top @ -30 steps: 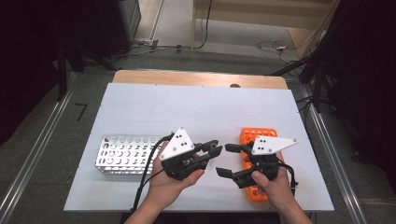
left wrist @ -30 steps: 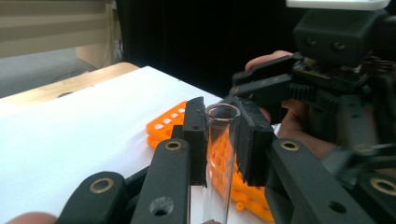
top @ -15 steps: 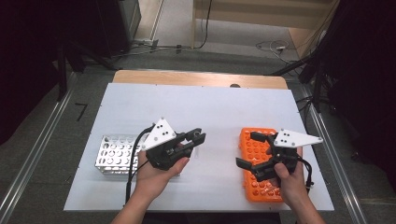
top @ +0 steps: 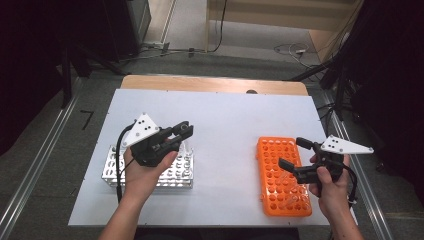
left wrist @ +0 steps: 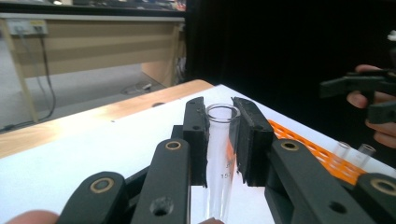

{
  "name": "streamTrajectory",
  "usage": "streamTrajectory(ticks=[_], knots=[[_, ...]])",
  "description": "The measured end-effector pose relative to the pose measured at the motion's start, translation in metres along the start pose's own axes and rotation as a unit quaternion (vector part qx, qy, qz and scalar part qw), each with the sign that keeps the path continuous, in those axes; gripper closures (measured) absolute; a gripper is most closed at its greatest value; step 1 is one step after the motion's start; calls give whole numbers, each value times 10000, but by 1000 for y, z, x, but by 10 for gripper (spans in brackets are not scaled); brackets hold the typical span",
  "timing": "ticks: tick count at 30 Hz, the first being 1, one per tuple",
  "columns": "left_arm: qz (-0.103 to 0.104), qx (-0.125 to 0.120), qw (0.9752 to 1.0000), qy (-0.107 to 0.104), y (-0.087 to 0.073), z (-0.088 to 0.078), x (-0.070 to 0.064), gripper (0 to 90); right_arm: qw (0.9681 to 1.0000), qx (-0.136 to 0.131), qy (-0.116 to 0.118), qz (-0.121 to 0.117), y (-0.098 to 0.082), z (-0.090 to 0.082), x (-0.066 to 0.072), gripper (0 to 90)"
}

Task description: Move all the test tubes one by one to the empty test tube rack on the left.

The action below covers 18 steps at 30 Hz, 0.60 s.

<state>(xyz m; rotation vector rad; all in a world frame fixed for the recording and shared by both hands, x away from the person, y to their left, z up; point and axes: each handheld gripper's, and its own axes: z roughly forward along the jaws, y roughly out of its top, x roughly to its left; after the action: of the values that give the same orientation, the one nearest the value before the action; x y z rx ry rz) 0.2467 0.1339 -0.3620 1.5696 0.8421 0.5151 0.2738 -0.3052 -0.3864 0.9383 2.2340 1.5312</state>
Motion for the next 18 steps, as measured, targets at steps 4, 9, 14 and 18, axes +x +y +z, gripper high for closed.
streamTrajectory(ticks=[4,9,14,18], knots=[[-53,-43,9999,130,1,-2,12,757,9999,-6,-120,81,-7,-7,-10,0],[-62,-65,9996,269,1,1,25,758,9994,60,-274,193,-18,-14,-20,0],[-152,-88,9991,397,-3,5,35,757,9986,52,-433,312,-26,-22,-30,0],[-139,-21,9987,500,-12,7,40,757,9980,45,-517,349,-33,-29,-35,0]])
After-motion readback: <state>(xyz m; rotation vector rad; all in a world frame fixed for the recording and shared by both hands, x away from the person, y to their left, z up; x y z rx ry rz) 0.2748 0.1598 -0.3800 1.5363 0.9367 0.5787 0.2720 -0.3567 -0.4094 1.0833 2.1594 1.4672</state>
